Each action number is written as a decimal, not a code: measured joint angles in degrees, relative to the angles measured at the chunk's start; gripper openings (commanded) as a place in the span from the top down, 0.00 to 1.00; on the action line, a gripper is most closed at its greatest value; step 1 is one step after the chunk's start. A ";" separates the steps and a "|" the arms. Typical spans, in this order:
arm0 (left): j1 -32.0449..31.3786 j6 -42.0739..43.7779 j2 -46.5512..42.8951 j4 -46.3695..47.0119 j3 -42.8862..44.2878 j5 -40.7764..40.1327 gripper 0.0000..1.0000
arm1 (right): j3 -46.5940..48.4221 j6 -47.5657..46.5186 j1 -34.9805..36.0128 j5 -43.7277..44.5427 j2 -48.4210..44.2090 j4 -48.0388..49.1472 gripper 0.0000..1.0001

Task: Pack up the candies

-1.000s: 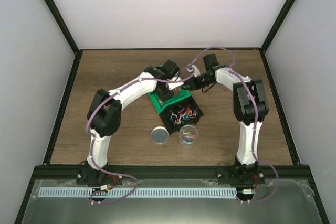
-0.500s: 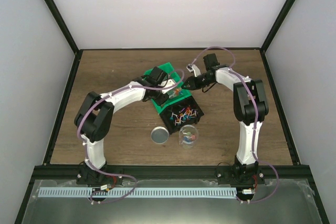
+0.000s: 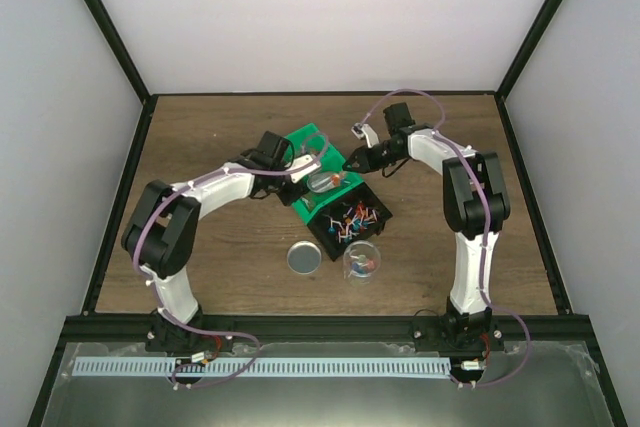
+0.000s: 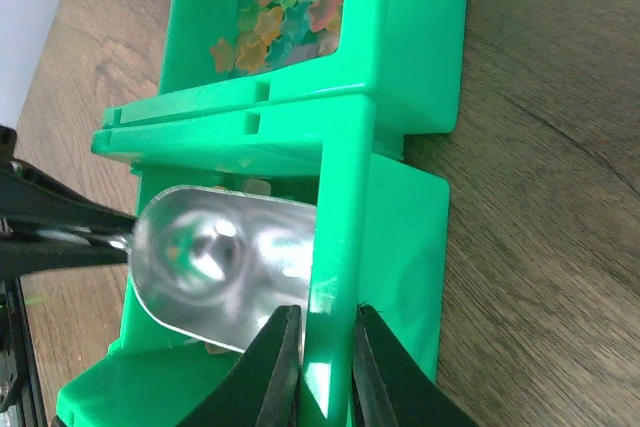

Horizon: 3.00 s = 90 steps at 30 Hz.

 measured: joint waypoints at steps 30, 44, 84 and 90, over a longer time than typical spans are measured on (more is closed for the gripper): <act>0.57 39.28 4.04 -44.78 26.80 -13.66 0.96 | 0.66 -0.61 0.46 0.72 0.02 -1.53 0.92; -4.22 37.09 12.96 -51.98 37.35 -16.22 0.96 | 0.63 1.36 0.79 1.16 0.00 -1.46 0.99; -1.07 -7.23 6.71 -4.92 4.79 8.72 0.96 | -1.14 2.01 1.09 5.22 -1.53 2.56 0.99; -0.35 -7.21 4.68 0.79 0.74 9.05 0.96 | -0.07 1.79 1.16 6.08 -1.49 1.22 0.99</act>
